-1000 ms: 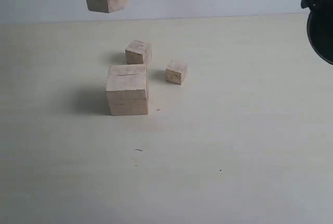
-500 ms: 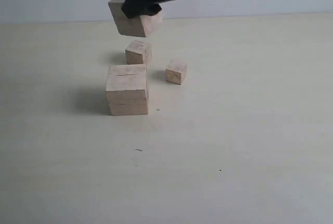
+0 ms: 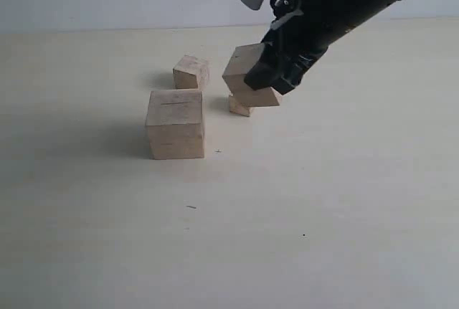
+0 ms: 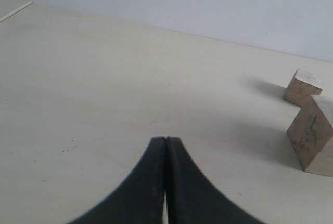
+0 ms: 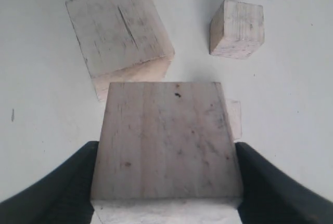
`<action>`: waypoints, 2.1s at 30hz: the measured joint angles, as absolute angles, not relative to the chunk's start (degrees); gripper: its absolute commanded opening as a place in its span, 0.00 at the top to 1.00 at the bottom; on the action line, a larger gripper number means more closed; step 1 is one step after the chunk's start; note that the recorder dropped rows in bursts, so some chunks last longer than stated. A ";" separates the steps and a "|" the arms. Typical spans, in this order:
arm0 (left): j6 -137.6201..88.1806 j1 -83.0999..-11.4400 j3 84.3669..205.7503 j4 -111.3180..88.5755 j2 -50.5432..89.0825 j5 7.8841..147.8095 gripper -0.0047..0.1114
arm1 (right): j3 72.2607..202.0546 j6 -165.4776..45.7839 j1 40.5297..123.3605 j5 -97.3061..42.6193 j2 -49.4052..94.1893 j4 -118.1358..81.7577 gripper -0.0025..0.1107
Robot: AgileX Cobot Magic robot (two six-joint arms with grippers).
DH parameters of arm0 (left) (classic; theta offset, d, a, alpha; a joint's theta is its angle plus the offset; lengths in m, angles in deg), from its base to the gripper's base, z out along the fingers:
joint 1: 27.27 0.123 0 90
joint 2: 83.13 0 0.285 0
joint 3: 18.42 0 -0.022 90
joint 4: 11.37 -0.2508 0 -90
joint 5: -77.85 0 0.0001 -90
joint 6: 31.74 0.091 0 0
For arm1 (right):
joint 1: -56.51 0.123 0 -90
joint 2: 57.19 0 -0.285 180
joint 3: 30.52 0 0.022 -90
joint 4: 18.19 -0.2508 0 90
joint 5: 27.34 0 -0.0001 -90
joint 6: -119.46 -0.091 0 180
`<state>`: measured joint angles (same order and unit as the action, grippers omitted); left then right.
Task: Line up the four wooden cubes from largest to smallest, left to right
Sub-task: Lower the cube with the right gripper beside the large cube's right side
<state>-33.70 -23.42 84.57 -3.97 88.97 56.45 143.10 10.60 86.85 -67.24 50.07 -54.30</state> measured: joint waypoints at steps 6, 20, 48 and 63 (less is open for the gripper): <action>-33.70 -23.42 84.57 -3.97 88.97 56.45 0.96 | 142.54 23.04 83.20 -69.54 50.07 -64.07 0.98; -33.70 -23.42 84.57 -3.97 88.97 56.45 0.96 | 142.54 42.50 77.93 -77.76 58.15 -76.71 0.98; -33.70 -23.42 84.57 -3.97 88.97 56.45 0.96 | 146.98 59.48 77.93 -82.29 75.68 -90.06 0.98; -33.70 -23.42 84.57 -3.97 88.97 56.45 0.96 | 148.53 59.48 77.89 -82.00 78.96 -90.65 0.75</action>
<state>-33.70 -23.42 84.57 -3.97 88.97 56.45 148.53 59.48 77.89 -82.00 78.96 -90.65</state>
